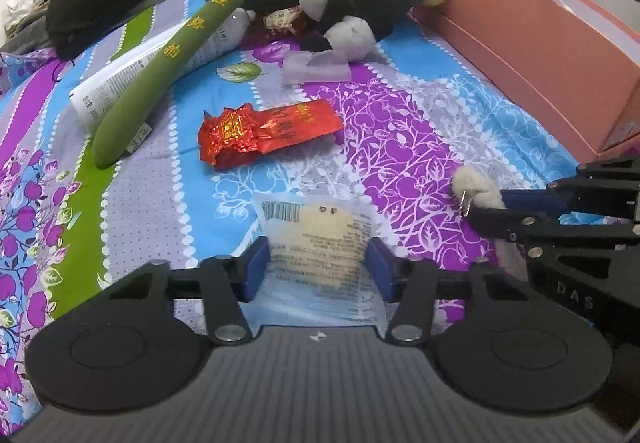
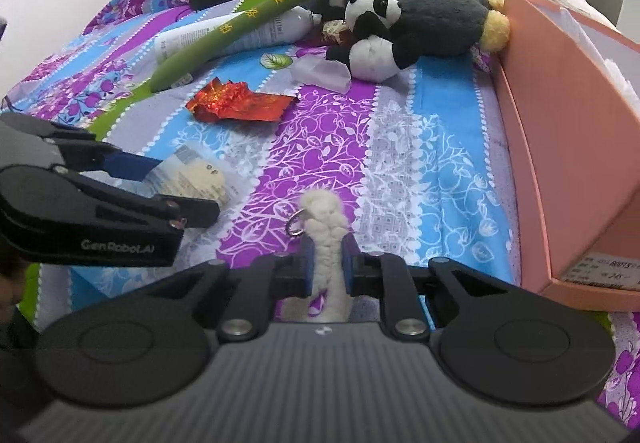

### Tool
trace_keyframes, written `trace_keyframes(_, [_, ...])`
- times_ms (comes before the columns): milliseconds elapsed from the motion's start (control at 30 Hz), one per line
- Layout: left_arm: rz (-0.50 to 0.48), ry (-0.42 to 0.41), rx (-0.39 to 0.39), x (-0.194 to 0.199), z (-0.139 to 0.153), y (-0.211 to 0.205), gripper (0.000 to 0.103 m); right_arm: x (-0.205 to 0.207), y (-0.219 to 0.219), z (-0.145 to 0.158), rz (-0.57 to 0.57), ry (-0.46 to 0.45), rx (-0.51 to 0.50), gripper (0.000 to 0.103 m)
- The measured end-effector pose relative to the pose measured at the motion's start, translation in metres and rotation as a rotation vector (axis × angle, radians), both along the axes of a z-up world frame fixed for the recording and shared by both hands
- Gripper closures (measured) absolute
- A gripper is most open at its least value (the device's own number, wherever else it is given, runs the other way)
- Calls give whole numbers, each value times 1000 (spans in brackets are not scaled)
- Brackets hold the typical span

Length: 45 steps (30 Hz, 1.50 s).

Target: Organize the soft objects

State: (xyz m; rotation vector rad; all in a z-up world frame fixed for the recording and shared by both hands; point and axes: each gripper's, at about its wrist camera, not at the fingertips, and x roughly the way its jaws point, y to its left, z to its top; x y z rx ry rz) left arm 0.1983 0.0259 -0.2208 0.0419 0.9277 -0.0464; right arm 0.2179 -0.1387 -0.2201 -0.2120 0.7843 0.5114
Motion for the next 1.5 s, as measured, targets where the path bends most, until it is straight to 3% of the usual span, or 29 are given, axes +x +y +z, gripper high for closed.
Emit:
trace_keyframes(133, [16, -12, -20, -1, 3, 2, 61, 0, -1, 0, -13, 3, 17, 85])
trace_keyframes(267, [54, -18, -56, -4, 7, 6, 66, 0, -5, 6, -31, 5, 44, 85])
trace_keyframes(700, [100, -93, -198, -32, 62, 5, 66, -25, -16, 59, -79, -77, 95, 86])
trace_keyframes(1167, [98, -242, -225, -88, 142, 2, 66, -80, -31, 138, -78, -223, 191, 85])
trace_keyframes(1500, [-2, -269, -298, -95, 171, -46, 66, -105, -72, 161, -181, -272, 220, 85])
